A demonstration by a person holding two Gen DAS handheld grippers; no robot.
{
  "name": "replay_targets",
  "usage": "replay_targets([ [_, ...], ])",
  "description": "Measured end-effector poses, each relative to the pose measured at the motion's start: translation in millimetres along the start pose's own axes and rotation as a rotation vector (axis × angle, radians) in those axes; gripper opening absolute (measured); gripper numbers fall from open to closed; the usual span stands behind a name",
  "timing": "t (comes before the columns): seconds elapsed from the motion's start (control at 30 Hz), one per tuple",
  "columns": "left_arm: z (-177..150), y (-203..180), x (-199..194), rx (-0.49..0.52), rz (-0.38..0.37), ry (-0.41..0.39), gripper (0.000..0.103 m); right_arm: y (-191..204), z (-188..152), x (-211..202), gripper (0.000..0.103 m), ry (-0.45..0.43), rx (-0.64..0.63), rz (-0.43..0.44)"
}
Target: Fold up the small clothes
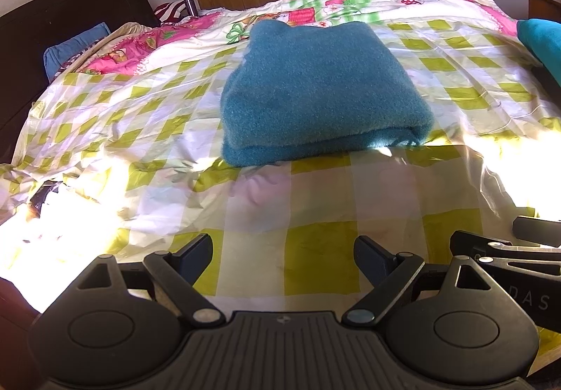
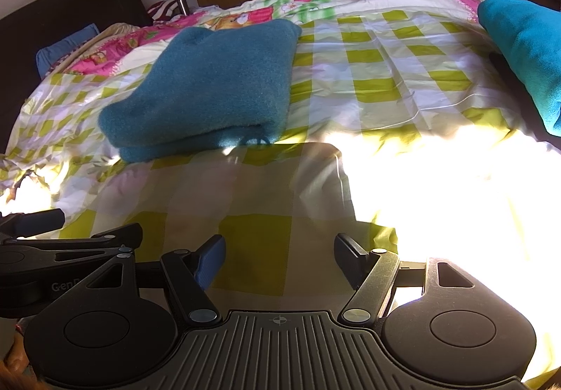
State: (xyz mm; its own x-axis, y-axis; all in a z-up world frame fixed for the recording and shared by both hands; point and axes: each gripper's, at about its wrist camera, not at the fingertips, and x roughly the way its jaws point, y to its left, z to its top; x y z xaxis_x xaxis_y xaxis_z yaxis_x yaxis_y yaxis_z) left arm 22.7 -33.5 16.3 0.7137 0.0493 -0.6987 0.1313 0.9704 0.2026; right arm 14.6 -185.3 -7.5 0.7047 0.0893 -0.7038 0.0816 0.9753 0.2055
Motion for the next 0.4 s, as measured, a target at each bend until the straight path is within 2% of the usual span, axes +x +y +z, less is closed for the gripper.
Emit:
replay_targets([
  [0.4, 0.5, -0.3, -2.1, -0.001, 0.005, -0.009, 0.097, -1.9, 1.0, 1.2, 0.069, 0.003, -0.003, 0.015],
])
